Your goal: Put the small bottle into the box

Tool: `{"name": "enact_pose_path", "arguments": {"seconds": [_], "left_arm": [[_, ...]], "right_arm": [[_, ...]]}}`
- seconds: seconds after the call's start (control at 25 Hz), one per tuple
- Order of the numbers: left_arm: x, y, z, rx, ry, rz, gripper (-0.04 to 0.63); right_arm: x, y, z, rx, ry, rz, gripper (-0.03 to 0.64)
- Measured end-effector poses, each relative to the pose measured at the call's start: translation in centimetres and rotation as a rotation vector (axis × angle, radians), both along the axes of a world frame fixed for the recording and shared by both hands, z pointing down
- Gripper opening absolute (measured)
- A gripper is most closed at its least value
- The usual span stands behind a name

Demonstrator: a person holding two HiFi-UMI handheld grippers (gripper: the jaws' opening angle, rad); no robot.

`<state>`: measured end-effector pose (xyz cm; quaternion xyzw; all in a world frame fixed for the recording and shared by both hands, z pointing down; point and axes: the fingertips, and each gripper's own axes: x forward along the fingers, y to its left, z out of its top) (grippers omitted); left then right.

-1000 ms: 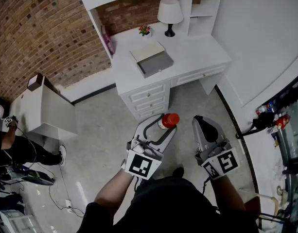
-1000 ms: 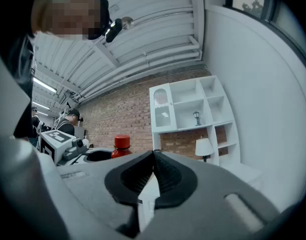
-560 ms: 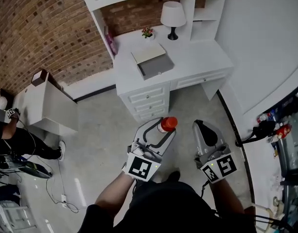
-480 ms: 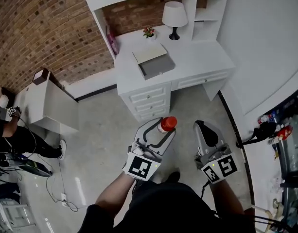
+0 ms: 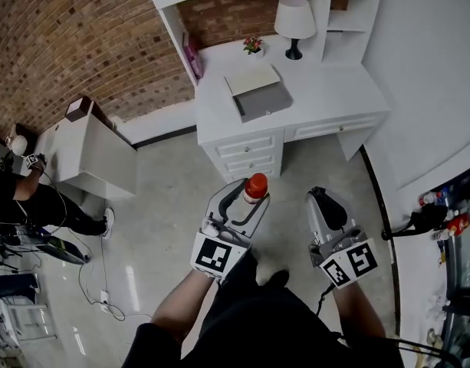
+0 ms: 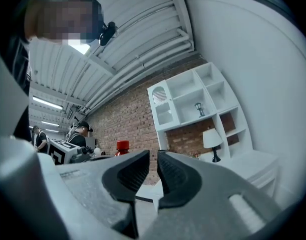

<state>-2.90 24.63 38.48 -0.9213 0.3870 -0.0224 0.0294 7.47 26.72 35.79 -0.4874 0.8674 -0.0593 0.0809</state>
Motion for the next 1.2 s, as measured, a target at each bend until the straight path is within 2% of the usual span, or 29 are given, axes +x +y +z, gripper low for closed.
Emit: {"name": "enact_pose_path", "arguments": {"seconds": [0.28,0.64,0.8,1.0,1.2], "left_arm": [[-1.7,-6.1,0.1,0.013,0.069,0.006,0.200],[-3.4,-18.7,1.1,0.000,0.095,0.079,0.200],[-4.4,-23.6,2.0,-0.037,0.102,0.117,0.201],[-4.7,-28.2,4.2,-0.130,0.101,0.165,0.201],[-4.3,-32.3,5.8,-0.167,0.107,0.157,0.201]], "right_arm": [[0.1,-5.2,0.2,-0.021,0.018,0.044,0.040],[-0.5,-16.1,-0.1,-0.048,0.040,0.153,0.034],[-1.4,-20.6,-0.1,-0.064,0.049,0.191,0.034],[-1.9,-24.6,0.7,-0.085,0.059,0.228,0.032],[-1.4,-27.9,1.8,-0.104,0.056,0.226,0.031]]}}
